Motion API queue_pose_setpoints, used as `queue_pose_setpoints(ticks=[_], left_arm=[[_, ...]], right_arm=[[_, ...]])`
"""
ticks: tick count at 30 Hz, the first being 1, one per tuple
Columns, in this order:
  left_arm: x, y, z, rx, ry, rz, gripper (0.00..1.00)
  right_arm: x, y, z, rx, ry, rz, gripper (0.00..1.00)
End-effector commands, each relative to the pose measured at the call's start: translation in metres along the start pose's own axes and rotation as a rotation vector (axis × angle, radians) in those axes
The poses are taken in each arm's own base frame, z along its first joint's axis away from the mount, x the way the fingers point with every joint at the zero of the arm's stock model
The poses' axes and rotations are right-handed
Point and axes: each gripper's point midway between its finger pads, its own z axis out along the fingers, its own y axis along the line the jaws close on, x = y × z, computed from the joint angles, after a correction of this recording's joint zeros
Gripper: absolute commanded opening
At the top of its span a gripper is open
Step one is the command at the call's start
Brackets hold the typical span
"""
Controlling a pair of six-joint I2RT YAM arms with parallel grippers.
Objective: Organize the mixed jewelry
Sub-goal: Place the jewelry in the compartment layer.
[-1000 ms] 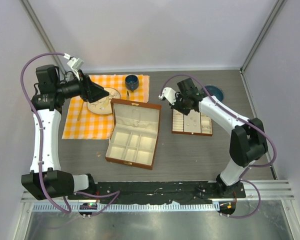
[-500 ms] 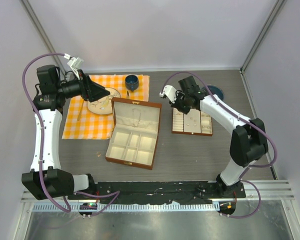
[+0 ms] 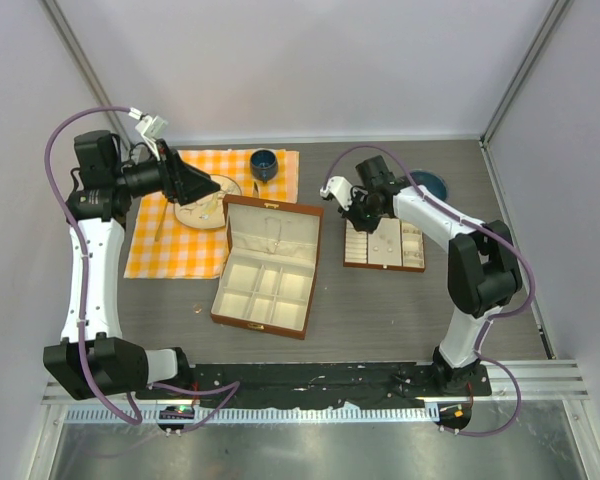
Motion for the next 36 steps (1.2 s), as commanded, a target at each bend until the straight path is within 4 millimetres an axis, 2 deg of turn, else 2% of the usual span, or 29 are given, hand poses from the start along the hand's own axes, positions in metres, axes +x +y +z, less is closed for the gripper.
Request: queue_pose_setpoints(ticks=[1, 13, 29, 36], left_arm=[[-0.002, -0.006, -0.003, 0.02, -0.011, 0.037, 0.57], [-0.001, -0.005, -0.003, 0.022, -0.008, 0.033, 0.57], [0.003, 0.0, 0.0, 0.027, 0.001, 0.015, 0.57], [0.005, 0.004, 0.002, 0.028, 0.005, -0.004, 0.57]], right_arm=[[-0.019, -0.008, -0.001, 0.014, -0.064, -0.008, 0.01], [-0.005, -0.007, 0.019, 0.006, -0.028, -0.037, 0.01], [0.011, 0.0, 0.029, 0.006, 0.002, -0.101, 0.01], [0.007, 0.005, 0.031, 0.02, -0.027, -0.154, 0.01]])
